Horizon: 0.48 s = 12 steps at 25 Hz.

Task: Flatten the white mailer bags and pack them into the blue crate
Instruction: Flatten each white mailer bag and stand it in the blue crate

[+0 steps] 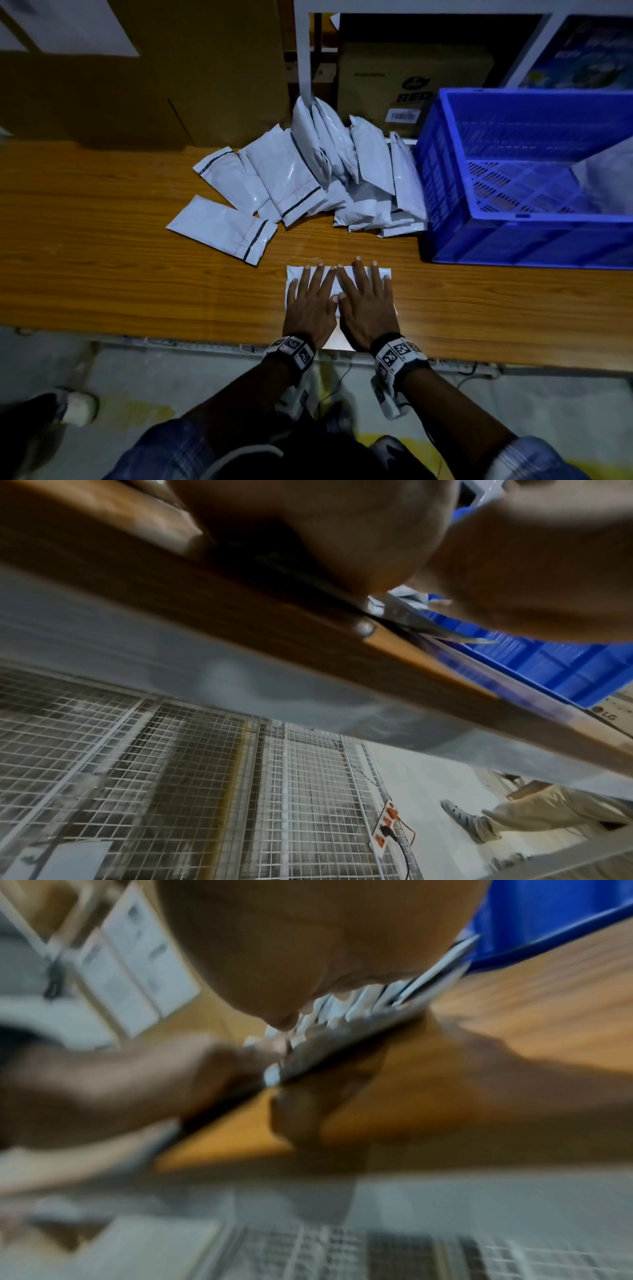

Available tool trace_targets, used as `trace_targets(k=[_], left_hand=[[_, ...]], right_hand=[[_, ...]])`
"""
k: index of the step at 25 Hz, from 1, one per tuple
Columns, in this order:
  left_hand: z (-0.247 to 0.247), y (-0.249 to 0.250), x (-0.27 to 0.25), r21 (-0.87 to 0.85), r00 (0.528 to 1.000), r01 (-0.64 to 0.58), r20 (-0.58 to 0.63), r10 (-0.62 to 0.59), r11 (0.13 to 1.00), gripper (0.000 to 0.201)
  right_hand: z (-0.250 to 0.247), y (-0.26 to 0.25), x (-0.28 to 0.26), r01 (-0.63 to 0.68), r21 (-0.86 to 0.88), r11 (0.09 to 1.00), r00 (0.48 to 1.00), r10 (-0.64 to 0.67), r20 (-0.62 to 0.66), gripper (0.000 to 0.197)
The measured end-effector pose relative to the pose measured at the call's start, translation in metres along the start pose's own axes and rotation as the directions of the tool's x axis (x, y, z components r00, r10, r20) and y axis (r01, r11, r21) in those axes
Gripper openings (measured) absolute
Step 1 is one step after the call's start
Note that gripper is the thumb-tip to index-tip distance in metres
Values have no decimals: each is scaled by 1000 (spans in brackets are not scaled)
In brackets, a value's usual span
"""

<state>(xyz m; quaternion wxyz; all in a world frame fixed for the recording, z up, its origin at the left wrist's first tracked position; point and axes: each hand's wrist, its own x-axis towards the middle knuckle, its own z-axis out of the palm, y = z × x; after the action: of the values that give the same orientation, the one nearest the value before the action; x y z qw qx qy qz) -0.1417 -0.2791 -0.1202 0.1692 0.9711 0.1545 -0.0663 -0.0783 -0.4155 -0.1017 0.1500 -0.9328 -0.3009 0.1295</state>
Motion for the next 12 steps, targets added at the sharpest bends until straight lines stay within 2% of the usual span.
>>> trace_targets(k=[5, 9, 12], left_hand=[[2, -9, 1, -12, 999, -45, 29, 45, 999, 59], [4, -9, -8, 71, 992, -59, -104, 67, 996, 61], [8, -7, -7, 72, 997, -22, -68, 27, 997, 60]], right_hand=[[16, 2, 0, -34, -60, 998, 999, 35, 12, 53], [12, 1, 3, -42, -41, 998, 997, 45, 66, 54], [6, 5, 4, -26, -1, 1000, 993, 26, 114, 54]])
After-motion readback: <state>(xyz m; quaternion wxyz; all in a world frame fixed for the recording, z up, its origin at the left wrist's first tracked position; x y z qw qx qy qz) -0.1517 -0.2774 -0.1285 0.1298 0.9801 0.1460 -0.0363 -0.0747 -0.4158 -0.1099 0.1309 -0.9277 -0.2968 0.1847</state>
